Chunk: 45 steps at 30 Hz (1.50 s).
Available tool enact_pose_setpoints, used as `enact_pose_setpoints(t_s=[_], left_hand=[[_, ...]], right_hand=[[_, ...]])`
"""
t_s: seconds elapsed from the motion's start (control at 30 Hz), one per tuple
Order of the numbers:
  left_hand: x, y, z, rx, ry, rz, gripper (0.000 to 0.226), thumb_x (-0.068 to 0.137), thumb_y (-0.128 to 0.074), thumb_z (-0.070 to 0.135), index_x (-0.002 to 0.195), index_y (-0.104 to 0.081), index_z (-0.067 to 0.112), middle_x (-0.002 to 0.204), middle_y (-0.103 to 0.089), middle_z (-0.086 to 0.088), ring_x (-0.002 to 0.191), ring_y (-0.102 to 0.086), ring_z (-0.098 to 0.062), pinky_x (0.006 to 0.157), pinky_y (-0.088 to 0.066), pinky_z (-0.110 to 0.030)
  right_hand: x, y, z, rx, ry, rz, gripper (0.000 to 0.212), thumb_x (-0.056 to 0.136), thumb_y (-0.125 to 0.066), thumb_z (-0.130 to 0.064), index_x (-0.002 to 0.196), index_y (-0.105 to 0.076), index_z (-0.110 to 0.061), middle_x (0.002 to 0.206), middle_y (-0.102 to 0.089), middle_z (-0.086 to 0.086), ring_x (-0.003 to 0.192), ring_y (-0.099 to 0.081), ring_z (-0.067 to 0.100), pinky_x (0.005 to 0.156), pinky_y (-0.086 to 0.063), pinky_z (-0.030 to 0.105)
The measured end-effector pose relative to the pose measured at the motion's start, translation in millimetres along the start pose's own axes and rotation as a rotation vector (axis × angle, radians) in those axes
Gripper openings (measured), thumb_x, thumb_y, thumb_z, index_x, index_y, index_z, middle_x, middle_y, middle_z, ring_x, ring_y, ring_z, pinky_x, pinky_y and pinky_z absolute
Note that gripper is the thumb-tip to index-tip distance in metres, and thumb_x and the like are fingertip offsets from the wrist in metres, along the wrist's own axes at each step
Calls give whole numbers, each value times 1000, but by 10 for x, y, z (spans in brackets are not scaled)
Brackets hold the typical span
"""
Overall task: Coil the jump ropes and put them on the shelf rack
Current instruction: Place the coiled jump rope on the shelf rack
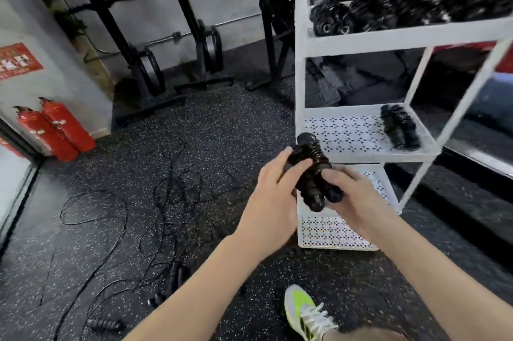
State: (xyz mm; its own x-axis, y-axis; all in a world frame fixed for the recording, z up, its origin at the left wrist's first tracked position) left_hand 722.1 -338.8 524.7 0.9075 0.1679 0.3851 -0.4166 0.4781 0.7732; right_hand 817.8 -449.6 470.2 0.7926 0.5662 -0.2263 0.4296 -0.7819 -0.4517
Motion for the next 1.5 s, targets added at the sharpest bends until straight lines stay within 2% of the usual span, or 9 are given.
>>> enact_pose_setpoints(t_s=[0.17,0.3,0.4,0.5,0.93,1.1,1.27,1.4,1.5], left_hand=[[530,-617,448,-232,128,-177,74,94,-59,64,157,-24,46,161,-34,6,145,-36,-14,116,-39,-40],[988,-986,647,-254,130,-128,84,87,-78,43,156,-30,42,154,-41,4,137,-43,-13,115,-39,-36],[1311,-1225,662,-263,154,-110,78,87,-81,28,153,-39,30,146,-46,4,114,-47,-3,95,-36,-1],[1614,-1421,643,-159,123,-87,69,90,-78,22,150,-42,24,146,-47,-2,120,-48,-13,94,-34,-7],[2109,-2143,372,-220,117,-230,54,92,-59,7,142,-44,23,139,-40,-8,104,-44,-15,92,-38,-26],[2180,-2149,176,-204,174,-184,51,85,-59,4,130,-60,26,127,-53,-6,94,-49,-7,83,-42,-6],[2208,-2141,166,-238,152,-235,54,88,-70,13,138,-58,28,130,-57,2,116,-55,-14,103,-46,-33],[2105,-2126,144,-380,203,-268,74,90,-71,12,149,-38,40,126,-60,16,103,-57,12,84,-43,-5],[2091,-2125,83,-430,251,-251,65,87,-76,17,140,-45,37,113,-68,13,96,-68,2,81,-53,-11]], right_hand=[[94,683,-488,-92,146,89,13,92,-69,-17,100,-61,-11,92,-73,3,88,-70,20,73,-53,32],[259,1104,-904,-523,311,137,19,99,-62,-36,109,-68,-21,105,-73,-4,108,-66,20,92,-49,35],[440,1218,-1246,-1106,475,257,20,102,-54,-40,101,-66,-23,95,-60,1,100,-57,22,78,-37,32],[800,1304,-1374,-1350,492,324,29,103,-51,-36,119,-63,-15,107,-63,12,104,-59,31,75,-35,31],[1429,1680,-1271,-1460,512,321,29,104,-53,-28,127,-58,-13,115,-64,10,110,-59,27,84,-36,24],[1411,1658,-1166,-1603,559,304,32,101,-48,-22,130,-60,-14,116,-66,9,111,-54,31,90,-42,37],[1357,1779,-1171,-1770,481,456,32,98,-50,-24,128,-61,-19,117,-65,-1,119,-48,27,87,-47,39],[1348,1810,-1143,-1720,531,485,29,97,-48,-18,119,-66,-11,101,-68,4,105,-52,31,75,-52,43],[1297,1819,-1096,-1642,651,502,40,95,-37,-25,112,-66,-4,95,-63,11,88,-51,34,70,-52,45]])
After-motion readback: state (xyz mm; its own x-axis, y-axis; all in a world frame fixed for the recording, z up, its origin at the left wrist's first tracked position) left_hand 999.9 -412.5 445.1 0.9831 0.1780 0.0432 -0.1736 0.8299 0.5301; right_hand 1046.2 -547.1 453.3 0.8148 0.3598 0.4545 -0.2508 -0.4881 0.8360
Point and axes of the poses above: each hand's wrist, its own x-axis towards the middle knuckle, its own y-axis out of the back of the hand, z = x × y, the point moved 9 cm from there along x, towards the middle knuckle
